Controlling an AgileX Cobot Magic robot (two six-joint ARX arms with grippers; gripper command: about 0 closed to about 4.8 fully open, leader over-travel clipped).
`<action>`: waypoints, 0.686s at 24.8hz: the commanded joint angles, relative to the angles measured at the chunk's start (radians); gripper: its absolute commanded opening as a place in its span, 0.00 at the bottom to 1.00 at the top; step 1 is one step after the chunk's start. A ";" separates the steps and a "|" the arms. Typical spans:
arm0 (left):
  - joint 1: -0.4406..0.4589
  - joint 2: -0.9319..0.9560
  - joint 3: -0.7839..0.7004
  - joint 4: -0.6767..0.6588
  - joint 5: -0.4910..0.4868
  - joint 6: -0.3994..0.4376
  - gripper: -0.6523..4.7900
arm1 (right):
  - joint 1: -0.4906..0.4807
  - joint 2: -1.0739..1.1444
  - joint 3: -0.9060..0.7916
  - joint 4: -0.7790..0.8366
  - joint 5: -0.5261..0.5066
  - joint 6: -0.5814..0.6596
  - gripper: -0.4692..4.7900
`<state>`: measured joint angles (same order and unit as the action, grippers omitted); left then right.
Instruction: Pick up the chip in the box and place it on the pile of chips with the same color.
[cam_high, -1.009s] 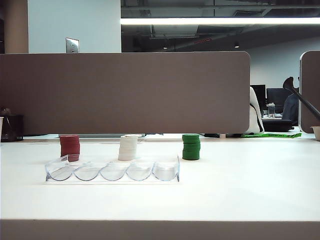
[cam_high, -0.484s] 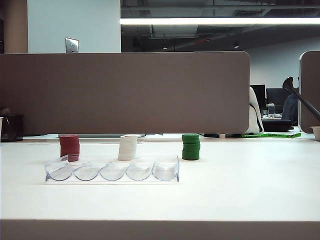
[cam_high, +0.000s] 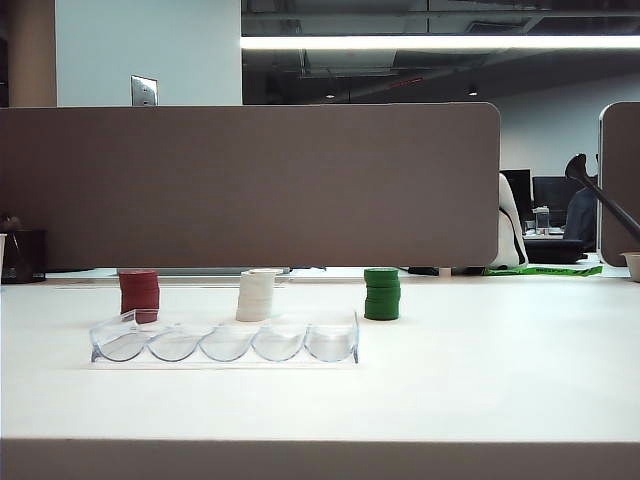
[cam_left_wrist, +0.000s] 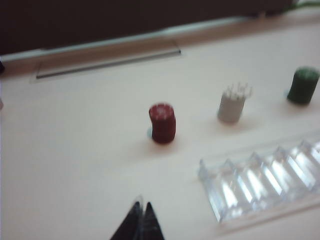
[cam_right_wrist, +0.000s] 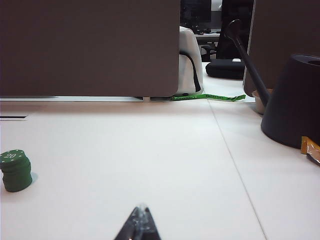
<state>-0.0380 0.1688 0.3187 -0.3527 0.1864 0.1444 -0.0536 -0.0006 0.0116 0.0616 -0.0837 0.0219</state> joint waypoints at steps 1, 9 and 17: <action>0.000 -0.056 -0.006 0.080 -0.059 -0.128 0.11 | 0.003 -0.001 0.004 0.018 -0.006 0.003 0.08; 0.000 -0.098 -0.069 0.281 -0.039 -0.051 0.11 | 0.003 -0.002 0.004 0.019 -0.031 0.004 0.08; 0.000 -0.098 -0.191 0.247 -0.040 -0.057 0.11 | 0.003 -0.002 0.004 0.046 -0.031 0.001 0.08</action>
<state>-0.0380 0.0704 0.1341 -0.0971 0.1459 0.0891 -0.0505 -0.0010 0.0116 0.0795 -0.1097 0.0219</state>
